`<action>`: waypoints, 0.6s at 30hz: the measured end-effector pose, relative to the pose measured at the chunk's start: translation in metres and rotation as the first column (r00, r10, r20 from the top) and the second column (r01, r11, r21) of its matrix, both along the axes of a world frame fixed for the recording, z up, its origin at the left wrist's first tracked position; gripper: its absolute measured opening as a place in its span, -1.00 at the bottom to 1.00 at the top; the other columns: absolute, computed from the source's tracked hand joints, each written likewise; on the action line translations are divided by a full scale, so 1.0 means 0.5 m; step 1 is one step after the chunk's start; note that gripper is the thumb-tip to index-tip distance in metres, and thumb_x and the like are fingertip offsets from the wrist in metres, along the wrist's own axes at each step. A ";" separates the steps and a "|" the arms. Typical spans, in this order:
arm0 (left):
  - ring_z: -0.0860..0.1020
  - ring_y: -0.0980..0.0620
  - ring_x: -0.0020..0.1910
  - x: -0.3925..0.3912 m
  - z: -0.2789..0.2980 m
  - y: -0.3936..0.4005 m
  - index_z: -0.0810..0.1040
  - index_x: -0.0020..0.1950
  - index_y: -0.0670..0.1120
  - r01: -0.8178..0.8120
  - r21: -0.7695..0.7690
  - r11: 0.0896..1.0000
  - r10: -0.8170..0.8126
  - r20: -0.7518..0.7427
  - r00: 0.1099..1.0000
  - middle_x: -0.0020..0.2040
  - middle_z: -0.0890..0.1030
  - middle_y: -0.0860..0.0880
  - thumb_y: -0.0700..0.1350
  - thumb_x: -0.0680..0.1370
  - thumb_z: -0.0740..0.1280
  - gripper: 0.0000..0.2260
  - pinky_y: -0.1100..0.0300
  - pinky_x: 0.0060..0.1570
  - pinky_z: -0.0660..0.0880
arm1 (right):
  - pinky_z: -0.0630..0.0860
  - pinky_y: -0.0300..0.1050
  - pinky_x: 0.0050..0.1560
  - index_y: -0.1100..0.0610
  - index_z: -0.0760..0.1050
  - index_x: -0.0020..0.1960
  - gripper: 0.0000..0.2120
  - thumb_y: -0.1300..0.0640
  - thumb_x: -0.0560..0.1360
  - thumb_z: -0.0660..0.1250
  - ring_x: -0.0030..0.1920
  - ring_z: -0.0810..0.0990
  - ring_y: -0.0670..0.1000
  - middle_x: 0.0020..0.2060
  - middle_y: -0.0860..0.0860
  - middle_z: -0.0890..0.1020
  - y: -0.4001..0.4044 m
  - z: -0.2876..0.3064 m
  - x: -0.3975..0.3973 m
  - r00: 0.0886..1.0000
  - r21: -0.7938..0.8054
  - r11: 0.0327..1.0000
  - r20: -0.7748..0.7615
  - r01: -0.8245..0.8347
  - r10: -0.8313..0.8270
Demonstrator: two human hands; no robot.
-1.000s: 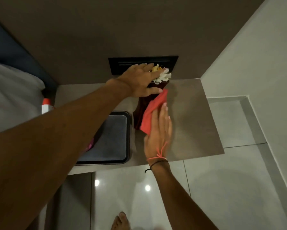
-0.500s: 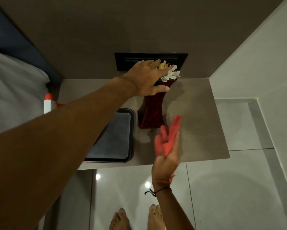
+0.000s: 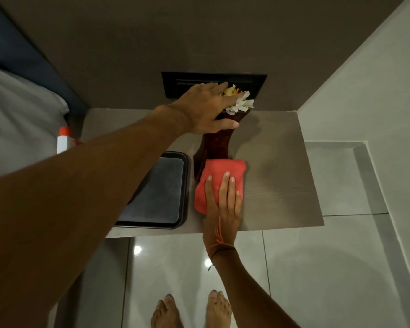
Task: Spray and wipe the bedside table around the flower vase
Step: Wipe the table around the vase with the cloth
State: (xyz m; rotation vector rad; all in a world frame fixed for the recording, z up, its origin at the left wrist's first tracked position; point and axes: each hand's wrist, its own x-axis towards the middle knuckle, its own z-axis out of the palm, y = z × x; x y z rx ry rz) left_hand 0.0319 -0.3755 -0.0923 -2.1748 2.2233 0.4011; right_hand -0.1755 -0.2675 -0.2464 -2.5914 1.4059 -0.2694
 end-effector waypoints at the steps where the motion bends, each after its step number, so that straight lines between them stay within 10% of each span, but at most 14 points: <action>1: 0.16 -0.29 0.63 -0.002 -0.001 0.003 0.10 0.66 0.01 0.002 0.001 1.000 -0.002 0.000 1.000 0.64 0.15 -0.31 0.24 0.63 0.18 -0.33 -0.19 0.61 0.14 | 0.39 0.34 0.41 0.06 0.35 0.51 -0.50 0.17 0.57 0.14 0.53 0.28 0.26 0.53 0.21 0.33 0.011 -0.014 -0.025 0.999 -0.039 0.999 0.032 -0.031 0.033; 4: 0.15 -0.28 0.63 -0.004 0.001 0.005 0.09 0.66 0.01 -0.004 0.008 1.000 0.004 0.004 1.000 0.65 0.14 -0.30 0.24 0.63 0.18 -0.34 -0.19 0.62 0.13 | 0.48 0.28 0.36 0.08 0.33 0.52 -0.30 0.44 0.41 0.18 0.54 0.27 0.19 0.53 0.18 0.34 0.022 -0.008 -0.052 0.952 0.083 0.990 0.275 0.118 -0.136; 7: 0.14 -0.28 0.64 -0.004 0.003 0.005 0.06 0.66 0.02 -0.012 0.017 1.000 0.012 0.006 1.000 0.65 0.13 -0.30 0.24 0.64 0.17 -0.33 -0.19 0.62 0.12 | 0.51 -0.30 0.27 0.11 0.21 0.57 -0.24 0.50 0.43 0.25 0.48 0.23 -0.08 0.52 0.19 0.34 -0.001 0.024 -0.025 0.715 0.238 0.912 0.566 0.335 -0.410; 9: 0.15 -0.28 0.63 -0.006 0.001 0.006 0.06 0.66 0.03 -0.008 0.011 1.000 0.008 0.007 1.000 0.64 0.14 -0.30 0.25 0.63 0.17 -0.33 -0.19 0.62 0.13 | 0.32 -0.52 0.33 0.15 0.18 0.57 -0.27 0.47 0.45 0.24 0.51 0.18 -0.09 0.54 0.22 0.29 -0.025 0.034 -0.003 0.735 0.140 0.937 0.587 0.320 -0.338; 13: 0.14 -0.28 0.64 -0.002 0.000 0.004 0.09 0.66 0.01 -0.018 0.022 1.000 0.018 0.006 1.000 0.65 0.13 -0.30 0.26 0.62 0.17 -0.32 -0.20 0.62 0.13 | 0.36 0.21 0.48 0.11 0.20 0.57 -0.38 0.25 0.53 0.24 0.57 0.19 0.25 0.57 0.23 0.20 -0.049 0.032 0.038 0.941 0.041 0.995 0.323 0.092 -0.101; 18: 0.16 -0.28 0.63 -0.005 0.000 0.007 0.11 0.66 0.02 -0.018 -0.002 1.000 0.018 0.008 1.000 0.64 0.16 -0.30 0.24 0.63 0.19 -0.34 -0.19 0.61 0.13 | 0.45 0.25 0.38 0.13 0.35 0.50 -0.31 0.37 0.42 0.43 0.48 0.37 0.31 0.49 0.26 0.38 -0.062 0.015 -0.003 0.966 -0.011 0.999 0.255 0.041 -0.037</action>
